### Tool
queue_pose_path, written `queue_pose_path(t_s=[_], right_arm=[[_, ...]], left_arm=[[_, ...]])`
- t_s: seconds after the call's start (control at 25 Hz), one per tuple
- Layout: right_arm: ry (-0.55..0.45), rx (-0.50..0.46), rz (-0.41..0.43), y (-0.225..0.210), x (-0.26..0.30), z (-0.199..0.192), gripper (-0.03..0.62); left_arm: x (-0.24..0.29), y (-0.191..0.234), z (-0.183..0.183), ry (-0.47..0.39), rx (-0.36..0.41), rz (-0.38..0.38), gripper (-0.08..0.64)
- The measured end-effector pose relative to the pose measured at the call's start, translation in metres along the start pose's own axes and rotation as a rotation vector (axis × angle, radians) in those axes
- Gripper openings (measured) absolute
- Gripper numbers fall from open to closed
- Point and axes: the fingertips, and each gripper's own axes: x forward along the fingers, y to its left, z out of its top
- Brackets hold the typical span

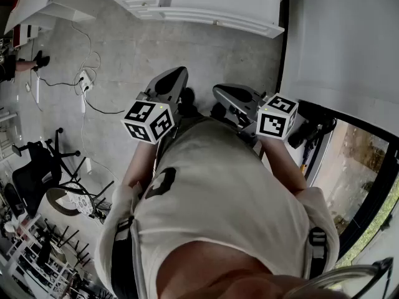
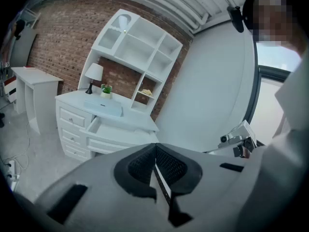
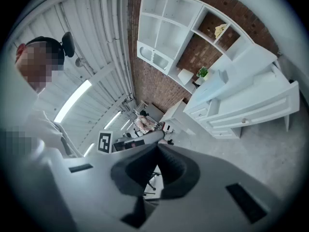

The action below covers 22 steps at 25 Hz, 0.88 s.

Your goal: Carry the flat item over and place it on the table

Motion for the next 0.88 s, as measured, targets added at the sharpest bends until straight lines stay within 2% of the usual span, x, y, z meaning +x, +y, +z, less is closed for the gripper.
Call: queue_pose_path(t_s=[0.28, 0.6, 0.88], right_arm=[[0.015, -0.025, 0.01, 0.025, 0.033, -0.01, 0.011], [0.066, -0.031, -0.006, 0.045, 0.099, -0.02, 0.011], [0.071, -0.04, -0.04, 0.049, 0.139, -0.018, 0.011]], left_arm=[[-0.035, 0.02, 0.012, -0.042, 0.05, 0.017, 0.02], [-0.086, 0.077, 0.002, -0.042, -0.011, 0.013, 0.02], [-0.106, 0.125, 0.018, -0.073, -0.011, 0.009, 0.02]])
